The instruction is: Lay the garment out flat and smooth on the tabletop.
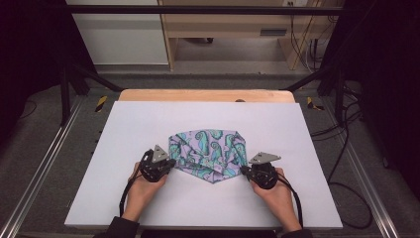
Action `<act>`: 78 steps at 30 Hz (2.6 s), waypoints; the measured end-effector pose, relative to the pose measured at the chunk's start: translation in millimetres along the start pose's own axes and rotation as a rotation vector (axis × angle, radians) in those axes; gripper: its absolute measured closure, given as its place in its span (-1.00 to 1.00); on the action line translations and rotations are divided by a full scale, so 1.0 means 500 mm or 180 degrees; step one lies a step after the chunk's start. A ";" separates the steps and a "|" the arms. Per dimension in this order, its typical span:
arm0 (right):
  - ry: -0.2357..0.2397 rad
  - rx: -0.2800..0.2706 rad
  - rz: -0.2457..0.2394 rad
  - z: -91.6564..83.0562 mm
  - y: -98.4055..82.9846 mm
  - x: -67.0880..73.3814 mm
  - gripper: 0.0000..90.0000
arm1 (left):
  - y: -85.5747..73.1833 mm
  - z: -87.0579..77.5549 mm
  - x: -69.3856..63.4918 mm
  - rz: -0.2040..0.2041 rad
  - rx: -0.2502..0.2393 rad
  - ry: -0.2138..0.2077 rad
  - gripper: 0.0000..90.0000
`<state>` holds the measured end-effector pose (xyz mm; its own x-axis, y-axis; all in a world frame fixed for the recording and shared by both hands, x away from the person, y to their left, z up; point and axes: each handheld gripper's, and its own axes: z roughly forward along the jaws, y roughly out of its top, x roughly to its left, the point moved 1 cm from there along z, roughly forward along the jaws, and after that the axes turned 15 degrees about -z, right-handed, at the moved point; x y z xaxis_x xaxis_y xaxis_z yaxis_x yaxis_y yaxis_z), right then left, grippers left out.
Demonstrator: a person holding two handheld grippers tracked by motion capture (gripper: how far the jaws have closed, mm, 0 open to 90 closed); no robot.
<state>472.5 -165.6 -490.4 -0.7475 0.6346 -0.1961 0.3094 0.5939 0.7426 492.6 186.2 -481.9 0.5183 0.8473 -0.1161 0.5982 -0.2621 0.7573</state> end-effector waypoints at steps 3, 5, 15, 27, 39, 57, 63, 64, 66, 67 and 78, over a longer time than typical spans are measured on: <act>0.0033 0.0002 -0.0016 -0.009 -0.005 0.005 0.92 | -0.004 -0.013 -0.006 -0.0006 -0.0007 -0.0083 0.98; 0.0047 0.0002 -0.0029 -0.017 -0.010 0.009 0.92 | -0.010 -0.021 -0.011 -0.0003 0.0005 -0.0110 0.98; 0.0147 -0.0029 -0.0018 -0.065 -0.048 0.048 0.92 | -0.044 -0.051 -0.050 0.0144 0.0065 -0.0213 0.98; 0.0253 -0.0074 0.0007 -0.118 -0.084 0.100 0.92 | -0.096 -0.100 -0.079 0.0225 0.0065 -0.0262 0.98; 0.0263 -0.0417 -0.0009 -0.126 -0.068 0.110 0.17 | -0.094 -0.107 -0.080 0.0139 -0.0500 -0.0225 0.19; 0.0369 -0.0343 -0.0479 -0.035 0.069 0.181 -0.28 | -0.093 -0.096 -0.077 -0.0140 -0.0727 -0.0111 -0.70; 0.0322 -0.0108 -0.0630 0.003 0.102 0.187 0.34 | -0.094 -0.096 -0.076 -0.0136 -0.0738 -0.0069 -0.68; 0.0365 -0.0119 -0.0605 0.006 0.105 0.184 0.41 | -0.093 -0.096 -0.076 -0.0131 -0.0742 -0.0062 -0.68; 0.0415 -0.0160 -0.0625 0.004 0.110 0.178 0.74 | -0.093 -0.097 -0.074 -0.0136 -0.0756 -0.0044 -0.67; 0.0458 -0.0191 -0.0608 -0.001 0.118 0.170 0.81 | -0.093 -0.098 -0.073 -0.0145 -0.0767 -0.0040 -0.65; 0.0441 -0.0370 -0.0357 -0.014 0.207 0.067 0.92 | -0.092 -0.096 -0.074 -0.0143 -0.0757 -0.0026 -0.63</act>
<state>475.5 -86.4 -415.4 -0.8497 0.4888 -0.1978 0.1558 0.5910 0.7915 416.4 189.0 -481.6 0.4999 0.8516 -0.1575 0.4603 -0.1073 0.8813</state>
